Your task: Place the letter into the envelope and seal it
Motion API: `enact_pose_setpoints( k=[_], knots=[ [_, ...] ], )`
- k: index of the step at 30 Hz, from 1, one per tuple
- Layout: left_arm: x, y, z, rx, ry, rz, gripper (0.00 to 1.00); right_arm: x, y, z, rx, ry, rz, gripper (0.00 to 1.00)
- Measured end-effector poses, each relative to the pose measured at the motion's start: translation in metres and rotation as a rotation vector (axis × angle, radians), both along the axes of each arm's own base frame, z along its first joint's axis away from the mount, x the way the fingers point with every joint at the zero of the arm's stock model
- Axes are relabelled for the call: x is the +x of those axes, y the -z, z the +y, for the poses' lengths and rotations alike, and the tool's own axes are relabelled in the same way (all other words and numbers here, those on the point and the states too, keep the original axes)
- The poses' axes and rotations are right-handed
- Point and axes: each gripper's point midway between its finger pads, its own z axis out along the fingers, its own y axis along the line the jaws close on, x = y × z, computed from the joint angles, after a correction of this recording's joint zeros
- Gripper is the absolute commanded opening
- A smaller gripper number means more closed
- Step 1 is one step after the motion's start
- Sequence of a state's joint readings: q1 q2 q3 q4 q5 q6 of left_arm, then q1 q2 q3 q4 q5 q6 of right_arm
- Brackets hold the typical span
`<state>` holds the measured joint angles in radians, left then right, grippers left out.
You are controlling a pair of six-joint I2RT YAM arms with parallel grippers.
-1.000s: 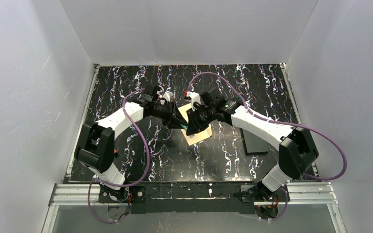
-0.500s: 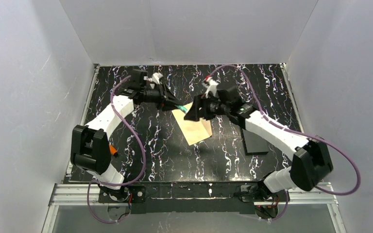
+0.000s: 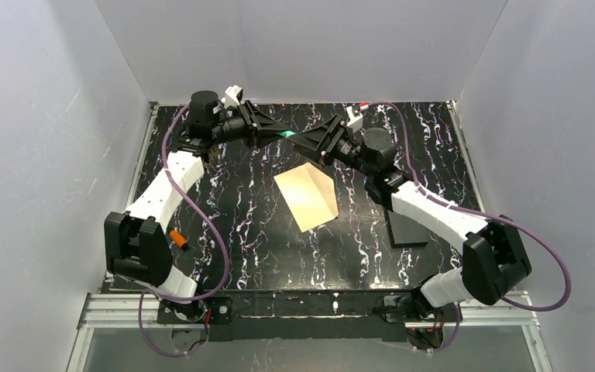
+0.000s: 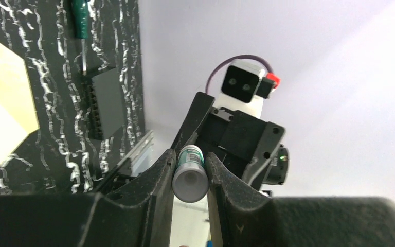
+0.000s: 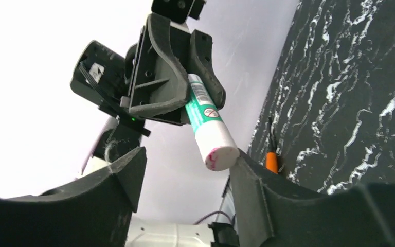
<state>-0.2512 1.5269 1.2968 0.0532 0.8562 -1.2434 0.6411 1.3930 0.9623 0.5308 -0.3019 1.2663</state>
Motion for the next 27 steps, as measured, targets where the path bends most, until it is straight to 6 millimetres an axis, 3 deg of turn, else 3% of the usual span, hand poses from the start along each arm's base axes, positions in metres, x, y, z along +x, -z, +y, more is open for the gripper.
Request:
enact_pose_setpoints(
  k=[5,7,18,27],
  knots=[
    [0.001,-0.014,0.002,-0.032,-0.025,0.003,0.00,0.007,-0.012,0.004,0.083,0.005,0.037,0.47],
    [0.000,-0.017,0.003,-0.039,-0.028,0.002,0.00,0.007,-0.013,0.003,0.106,0.007,0.046,0.45],
    [-0.001,-0.028,0.001,-0.081,-0.032,0.017,0.00,0.009,-0.030,-0.004,0.207,0.012,0.040,0.54],
    [-0.002,-0.027,0.001,-0.089,-0.036,0.034,0.00,0.010,-0.030,-0.005,0.217,0.011,0.059,0.51]
  ],
)
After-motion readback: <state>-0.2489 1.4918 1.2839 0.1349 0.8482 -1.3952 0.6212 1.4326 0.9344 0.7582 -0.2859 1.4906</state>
